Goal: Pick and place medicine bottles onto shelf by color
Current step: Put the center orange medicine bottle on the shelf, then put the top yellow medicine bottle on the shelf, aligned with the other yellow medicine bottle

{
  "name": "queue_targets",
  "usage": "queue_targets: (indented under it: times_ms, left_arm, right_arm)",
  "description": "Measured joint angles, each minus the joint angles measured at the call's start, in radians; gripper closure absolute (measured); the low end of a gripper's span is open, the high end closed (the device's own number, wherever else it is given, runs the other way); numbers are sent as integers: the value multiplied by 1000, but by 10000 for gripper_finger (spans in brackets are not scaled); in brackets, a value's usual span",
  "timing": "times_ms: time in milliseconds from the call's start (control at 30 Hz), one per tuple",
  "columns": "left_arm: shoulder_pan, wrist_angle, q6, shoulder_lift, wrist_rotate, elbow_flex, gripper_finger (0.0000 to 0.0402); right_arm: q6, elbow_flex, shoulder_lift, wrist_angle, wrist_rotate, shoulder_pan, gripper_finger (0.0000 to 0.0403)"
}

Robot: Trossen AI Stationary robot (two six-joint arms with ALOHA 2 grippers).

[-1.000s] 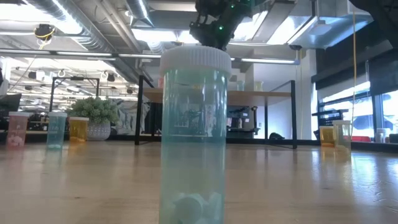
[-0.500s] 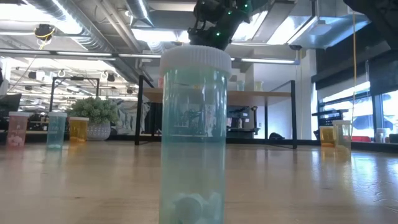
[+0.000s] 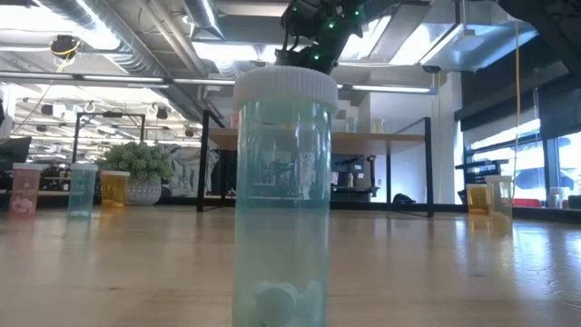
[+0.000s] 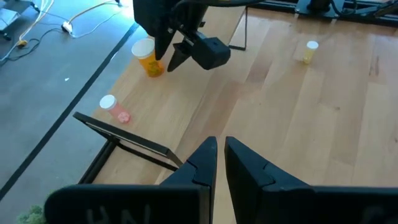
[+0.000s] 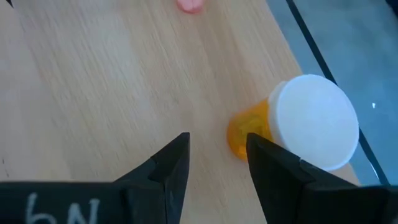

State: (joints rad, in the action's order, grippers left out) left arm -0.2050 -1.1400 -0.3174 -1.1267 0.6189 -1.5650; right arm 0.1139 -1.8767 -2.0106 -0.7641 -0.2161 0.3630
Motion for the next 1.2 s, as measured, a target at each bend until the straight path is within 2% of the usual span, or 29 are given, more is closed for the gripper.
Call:
queue_targets:
  times_ms: [433, 667, 933, 1100, 1200]
  left_arm:
    - [0, 0, 14, 0, 0, 0, 374]
    - [0, 0, 14, 0, 0, 0, 374]
    - [0, -5, -39, 0, 0, 0, 374]
    - [0, -15, -49, 0, 0, 0, 374]
    - [0, -15, -114, 0, -1, 0, 374]
  right_arm:
    - [4, 0, 0, 29, -45, 0, 242]
    - [-5, 0, 5, 2, 44, -12, 242]
    - [-9, -31, 91, -84, 52, -103, 242]
    - [-61, -45, 186, -144, -36, -164, 242]
    - [-114, -46, 241, -209, -74, -196, 242]
